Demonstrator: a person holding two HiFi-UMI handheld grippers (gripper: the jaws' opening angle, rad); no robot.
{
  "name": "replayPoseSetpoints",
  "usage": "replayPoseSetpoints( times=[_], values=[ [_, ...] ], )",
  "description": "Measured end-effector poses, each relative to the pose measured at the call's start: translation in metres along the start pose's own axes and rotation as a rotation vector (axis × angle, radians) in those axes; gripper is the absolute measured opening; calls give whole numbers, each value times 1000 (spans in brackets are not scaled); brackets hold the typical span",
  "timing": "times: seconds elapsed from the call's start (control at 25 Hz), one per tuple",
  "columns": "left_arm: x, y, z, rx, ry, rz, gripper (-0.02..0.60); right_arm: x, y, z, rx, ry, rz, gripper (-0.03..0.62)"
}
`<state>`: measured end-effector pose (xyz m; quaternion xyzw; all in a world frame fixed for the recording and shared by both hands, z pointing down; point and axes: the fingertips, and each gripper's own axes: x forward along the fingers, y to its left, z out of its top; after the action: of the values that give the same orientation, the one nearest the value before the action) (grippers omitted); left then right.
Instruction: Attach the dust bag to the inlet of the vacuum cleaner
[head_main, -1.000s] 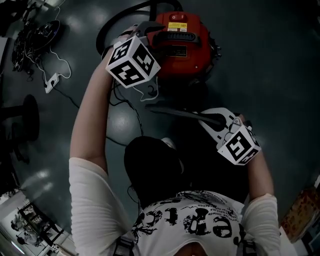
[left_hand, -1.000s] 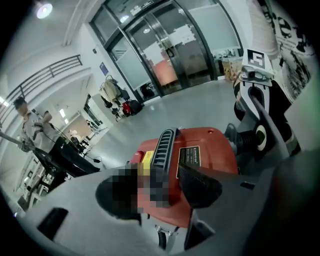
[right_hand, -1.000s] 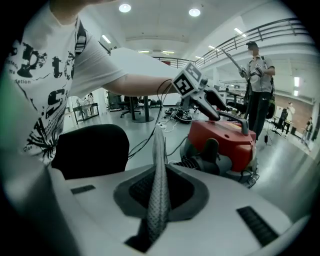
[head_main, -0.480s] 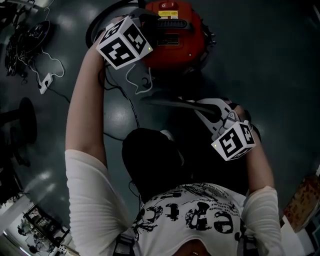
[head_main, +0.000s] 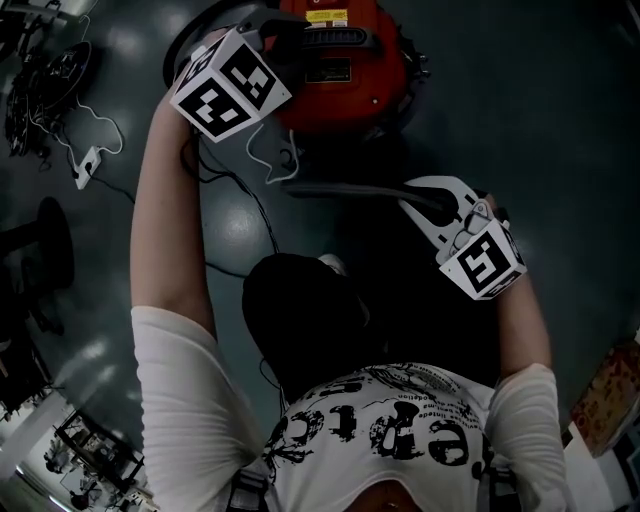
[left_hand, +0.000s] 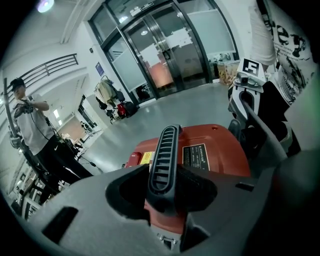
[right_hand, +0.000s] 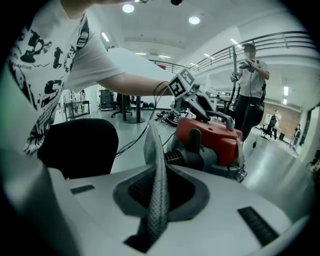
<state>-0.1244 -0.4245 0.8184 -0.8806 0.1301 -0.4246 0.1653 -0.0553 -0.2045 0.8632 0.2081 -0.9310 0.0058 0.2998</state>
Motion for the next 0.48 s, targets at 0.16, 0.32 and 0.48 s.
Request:
replayPoseSetpoints(
  times=[0.16, 0.32, 0.48],
  values=[
    [1, 1, 1, -2, -24, 21, 147, 6, -2, 7, -40, -16, -19, 32],
    [1, 1, 0, 0, 1, 10, 146, 9, -2, 10, -50, -21, -14, 34],
    [1, 0, -1, 4, 14, -6, 144, 4, -5, 0, -19, -20, 2, 32]
  ],
)
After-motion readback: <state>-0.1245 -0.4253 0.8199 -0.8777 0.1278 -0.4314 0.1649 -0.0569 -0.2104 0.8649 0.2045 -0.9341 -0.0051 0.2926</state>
